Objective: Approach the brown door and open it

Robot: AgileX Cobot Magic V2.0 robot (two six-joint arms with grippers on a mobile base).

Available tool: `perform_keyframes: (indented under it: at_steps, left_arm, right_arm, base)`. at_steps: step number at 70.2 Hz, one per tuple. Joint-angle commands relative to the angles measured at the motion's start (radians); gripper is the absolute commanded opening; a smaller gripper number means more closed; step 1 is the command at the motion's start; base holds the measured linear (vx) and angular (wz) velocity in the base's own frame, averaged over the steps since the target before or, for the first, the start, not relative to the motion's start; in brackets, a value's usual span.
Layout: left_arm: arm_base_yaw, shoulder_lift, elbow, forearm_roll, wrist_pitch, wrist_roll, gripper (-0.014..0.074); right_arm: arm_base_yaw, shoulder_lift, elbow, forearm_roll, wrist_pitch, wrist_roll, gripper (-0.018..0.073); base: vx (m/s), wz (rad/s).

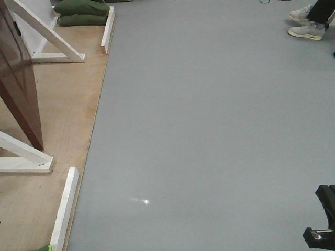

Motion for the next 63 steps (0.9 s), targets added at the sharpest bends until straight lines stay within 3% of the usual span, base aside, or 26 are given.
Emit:
perform_keyframes:
  at_steps: [1,63]
  left_arm:
    - [-0.004,-0.026,0.022,0.001,-0.081,-0.007,0.0017]
    - [-0.004,-0.026,0.022,0.001,-0.080,-0.007,0.0017]
  right_arm:
    - [-0.001,-0.016,0.002,-0.007,-0.080,-0.012,0.0000]
    - [-0.001,-0.016,0.002,-0.007,-0.081,-0.012,0.0000]
  base:
    - [0.00,0.00]
    - [0.08,-0.03]
